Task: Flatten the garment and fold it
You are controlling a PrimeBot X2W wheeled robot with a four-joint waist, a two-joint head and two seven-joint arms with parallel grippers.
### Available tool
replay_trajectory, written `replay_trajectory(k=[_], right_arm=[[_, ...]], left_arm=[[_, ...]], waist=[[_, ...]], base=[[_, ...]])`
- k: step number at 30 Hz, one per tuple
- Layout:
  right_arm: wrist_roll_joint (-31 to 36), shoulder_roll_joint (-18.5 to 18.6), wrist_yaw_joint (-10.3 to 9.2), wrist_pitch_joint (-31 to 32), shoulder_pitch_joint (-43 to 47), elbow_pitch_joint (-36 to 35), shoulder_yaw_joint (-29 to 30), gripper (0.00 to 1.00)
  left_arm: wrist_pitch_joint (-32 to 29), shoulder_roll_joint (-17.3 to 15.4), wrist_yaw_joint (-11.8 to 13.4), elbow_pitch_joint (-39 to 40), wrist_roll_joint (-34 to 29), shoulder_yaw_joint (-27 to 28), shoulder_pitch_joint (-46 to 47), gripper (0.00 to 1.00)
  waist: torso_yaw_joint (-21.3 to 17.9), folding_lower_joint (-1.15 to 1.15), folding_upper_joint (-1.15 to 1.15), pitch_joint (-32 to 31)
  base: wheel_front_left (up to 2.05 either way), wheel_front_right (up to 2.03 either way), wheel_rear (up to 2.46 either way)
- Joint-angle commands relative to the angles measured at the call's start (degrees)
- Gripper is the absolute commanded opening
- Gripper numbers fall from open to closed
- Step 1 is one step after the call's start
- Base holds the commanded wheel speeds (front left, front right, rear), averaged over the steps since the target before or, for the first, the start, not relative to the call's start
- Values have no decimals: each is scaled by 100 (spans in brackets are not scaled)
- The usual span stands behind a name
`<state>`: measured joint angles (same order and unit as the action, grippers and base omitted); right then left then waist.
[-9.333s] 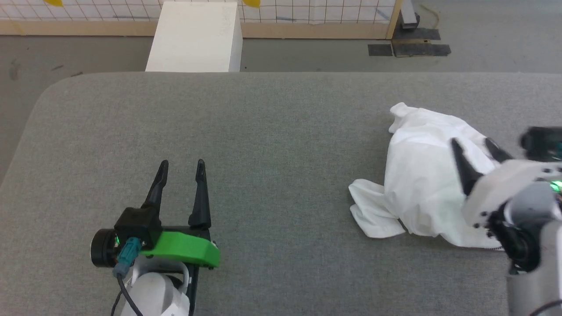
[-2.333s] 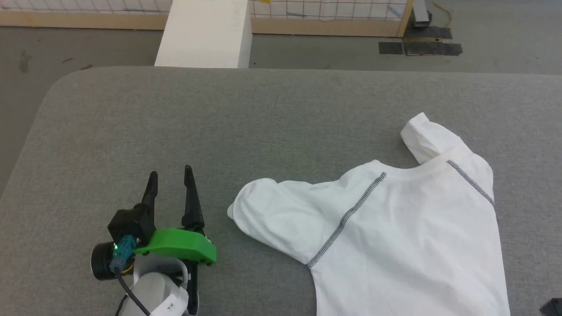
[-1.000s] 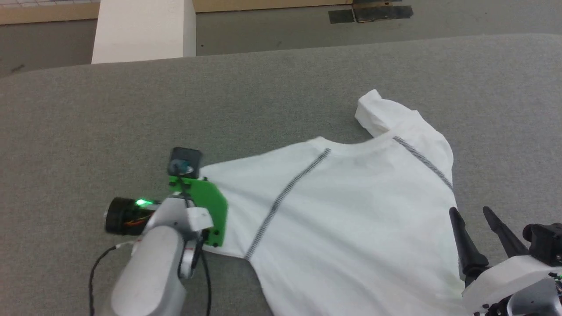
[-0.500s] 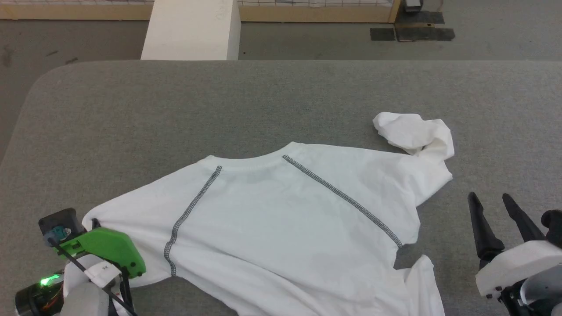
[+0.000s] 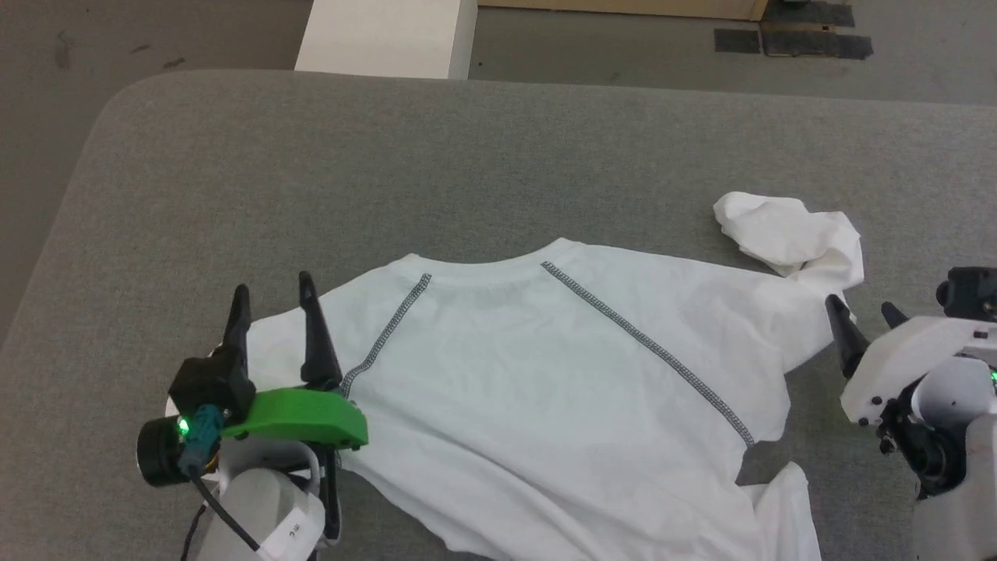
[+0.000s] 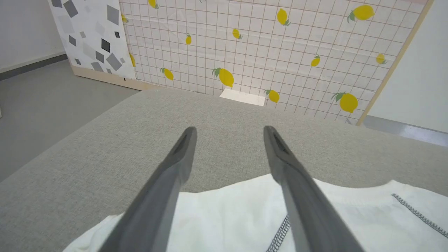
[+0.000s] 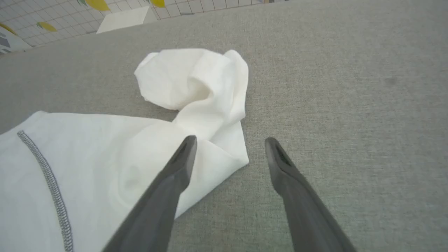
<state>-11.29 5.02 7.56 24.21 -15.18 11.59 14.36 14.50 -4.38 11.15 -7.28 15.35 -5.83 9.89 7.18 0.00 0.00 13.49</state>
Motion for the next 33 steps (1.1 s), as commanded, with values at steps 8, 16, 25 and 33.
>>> replay_trajectory(k=[8,16,25,33], right_arm=[[9,284,-8,1522,-588,879,-411,45],[-69,759,-8,1195,-447,289,-38,0],[265,649,-8,1041,738,-1282,1574,0],[577,-139,-8,1613,1768,-2282,2933,0]], left_arm=[[48,130,-132,334,-263,-113,215,100],[49,147,-130,296,-320,19,174,100],[50,149,-133,272,-327,85,0,100],[50,149,-231,174,-353,96,51,100]], waist=[[223,0,0,293],[88,0,0,200],[-296,0,0,-51],[-616,0,0,-76]], base=[[0,0,0],[0,0,0],[0,0,0],[0,0,0]])
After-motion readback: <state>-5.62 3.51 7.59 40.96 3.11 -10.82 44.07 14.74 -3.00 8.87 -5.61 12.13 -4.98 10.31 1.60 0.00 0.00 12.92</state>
